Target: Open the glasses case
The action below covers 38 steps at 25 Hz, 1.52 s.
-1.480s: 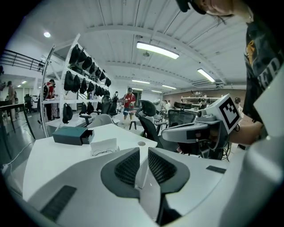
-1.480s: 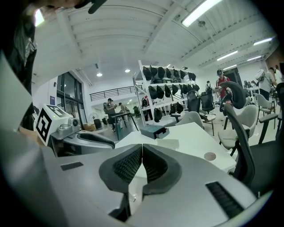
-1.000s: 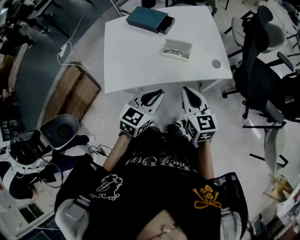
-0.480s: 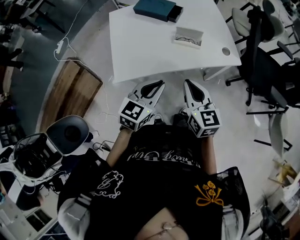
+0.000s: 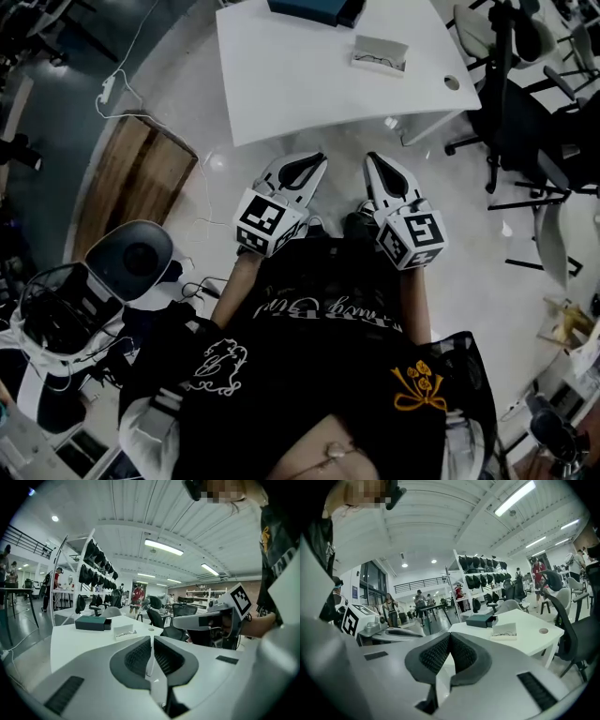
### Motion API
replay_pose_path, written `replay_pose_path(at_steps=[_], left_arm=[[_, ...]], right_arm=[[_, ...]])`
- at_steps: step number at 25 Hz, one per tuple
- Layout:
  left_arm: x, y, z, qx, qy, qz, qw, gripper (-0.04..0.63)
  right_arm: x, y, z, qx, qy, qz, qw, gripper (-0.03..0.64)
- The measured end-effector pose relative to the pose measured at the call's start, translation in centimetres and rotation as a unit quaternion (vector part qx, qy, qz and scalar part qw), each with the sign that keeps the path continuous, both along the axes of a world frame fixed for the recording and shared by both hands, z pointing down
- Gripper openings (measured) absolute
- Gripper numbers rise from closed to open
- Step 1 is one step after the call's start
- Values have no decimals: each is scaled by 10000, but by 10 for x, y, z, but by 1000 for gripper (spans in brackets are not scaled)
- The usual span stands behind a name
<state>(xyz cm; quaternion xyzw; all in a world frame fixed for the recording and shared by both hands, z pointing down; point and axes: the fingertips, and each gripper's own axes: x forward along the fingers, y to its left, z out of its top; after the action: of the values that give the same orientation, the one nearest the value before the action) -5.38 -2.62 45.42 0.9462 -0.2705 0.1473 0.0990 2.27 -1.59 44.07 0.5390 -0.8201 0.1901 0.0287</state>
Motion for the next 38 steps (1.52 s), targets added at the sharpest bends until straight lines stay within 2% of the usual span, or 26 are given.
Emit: replay_pose_path(at_steps=[15, 38], left_arm=[[9, 45, -14, 362, 219, 367, 9984, 37], [-12, 52, -3, 170, 117, 525, 9984, 37]], right_arm=[[-8, 46, 5, 48, 378, 14, 9993, 14], [-31, 46, 17, -268, 497, 65, 9984, 12]])
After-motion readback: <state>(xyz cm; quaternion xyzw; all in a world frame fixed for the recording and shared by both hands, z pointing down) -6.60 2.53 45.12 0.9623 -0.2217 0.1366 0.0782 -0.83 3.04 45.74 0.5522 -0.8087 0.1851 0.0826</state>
